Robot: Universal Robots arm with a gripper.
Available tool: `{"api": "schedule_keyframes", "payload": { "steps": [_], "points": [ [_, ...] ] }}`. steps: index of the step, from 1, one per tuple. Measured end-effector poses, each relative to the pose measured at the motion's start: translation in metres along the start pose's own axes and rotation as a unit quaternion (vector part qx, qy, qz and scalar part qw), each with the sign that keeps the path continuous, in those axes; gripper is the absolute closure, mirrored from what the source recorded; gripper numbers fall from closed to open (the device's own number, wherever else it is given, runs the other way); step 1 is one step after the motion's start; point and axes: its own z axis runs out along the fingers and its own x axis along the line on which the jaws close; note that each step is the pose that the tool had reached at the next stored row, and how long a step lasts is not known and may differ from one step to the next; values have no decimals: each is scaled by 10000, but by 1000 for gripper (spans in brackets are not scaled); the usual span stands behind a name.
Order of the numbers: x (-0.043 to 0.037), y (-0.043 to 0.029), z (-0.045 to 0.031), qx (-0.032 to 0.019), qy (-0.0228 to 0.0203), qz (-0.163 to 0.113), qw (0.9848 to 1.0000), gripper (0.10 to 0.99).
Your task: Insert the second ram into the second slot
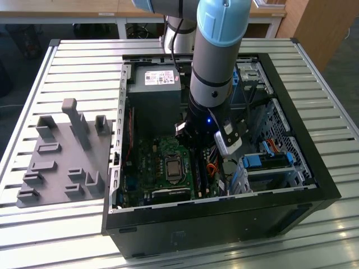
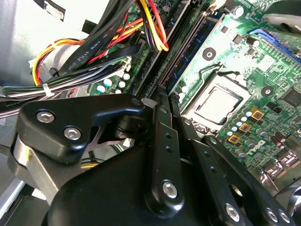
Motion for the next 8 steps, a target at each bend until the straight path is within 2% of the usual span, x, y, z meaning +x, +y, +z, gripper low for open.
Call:
{"api": "schedule_keyframes", "payload": {
  "steps": [8],
  "points": [
    [0,0,30,-1,0,0,10000,949]
  ]
}}
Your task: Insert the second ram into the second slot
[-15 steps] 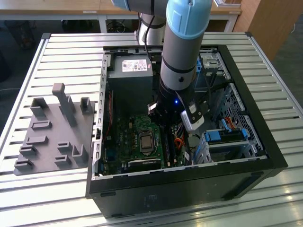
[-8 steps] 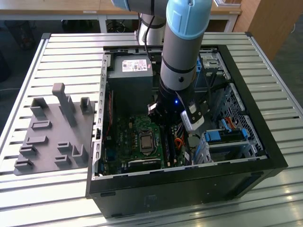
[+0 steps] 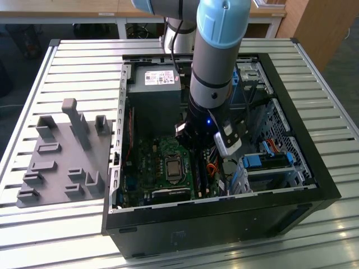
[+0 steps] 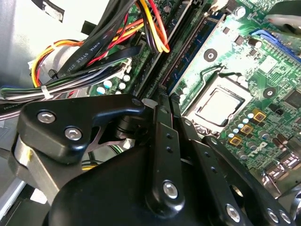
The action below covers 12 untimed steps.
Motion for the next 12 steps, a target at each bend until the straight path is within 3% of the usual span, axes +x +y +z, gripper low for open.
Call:
{"api": "schedule_keyframes", "payload": {
  "steps": [10,11,12],
  "points": [
    [0,0,17,1,0,0,10000,941],
    [0,0,17,0,0,0,10000,878],
    [0,0,17,1,0,0,10000,878]
  ]
}}
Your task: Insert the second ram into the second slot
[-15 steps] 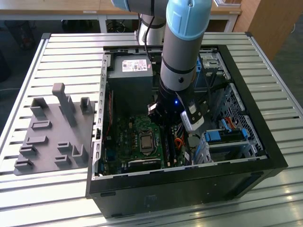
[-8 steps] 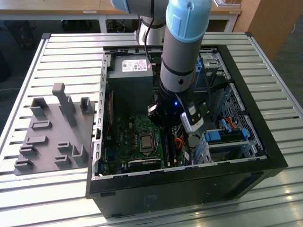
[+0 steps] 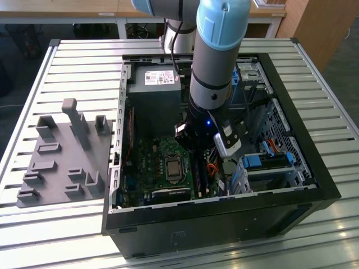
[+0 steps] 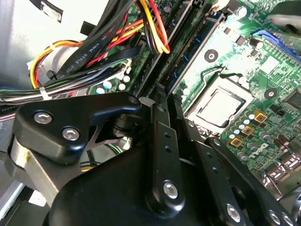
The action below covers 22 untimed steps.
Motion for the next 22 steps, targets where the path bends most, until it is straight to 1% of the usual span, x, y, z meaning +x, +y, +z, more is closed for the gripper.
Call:
{"api": "schedule_keyframes", "payload": {
  "steps": [3,10,12,13,14,15,22],
  "points": [
    [0,0,-6,0,0,0,10000,878],
    [2,1,-114,0,0,0,10000,878],
    [2,1,-129,0,0,0,10000,890],
    [2,2,-128,-1,0,0,10000,890],
    [2,2,-129,-2,-1,0,10000,957],
    [2,2,-128,-2,0,0,10000,980],
    [1,1,-93,0,-1,0,10000,980]
  ]
}}
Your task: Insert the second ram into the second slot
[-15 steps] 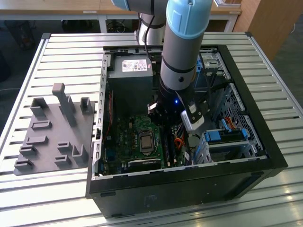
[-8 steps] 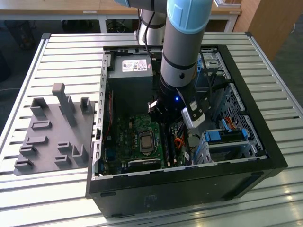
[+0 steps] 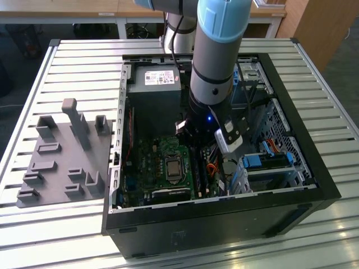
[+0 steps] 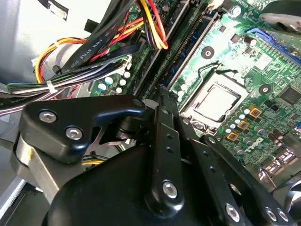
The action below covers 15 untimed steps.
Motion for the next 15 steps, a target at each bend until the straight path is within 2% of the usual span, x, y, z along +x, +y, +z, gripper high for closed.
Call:
{"api": "schedule_keyframes", "payload": {
  "steps": [7,11,15],
  "points": [
    [0,-1,31,4,1,0,10000,980],
    [-1,-2,76,5,2,0,10000,980],
    [-1,0,73,4,1,0,10000,980]
  ]
}}
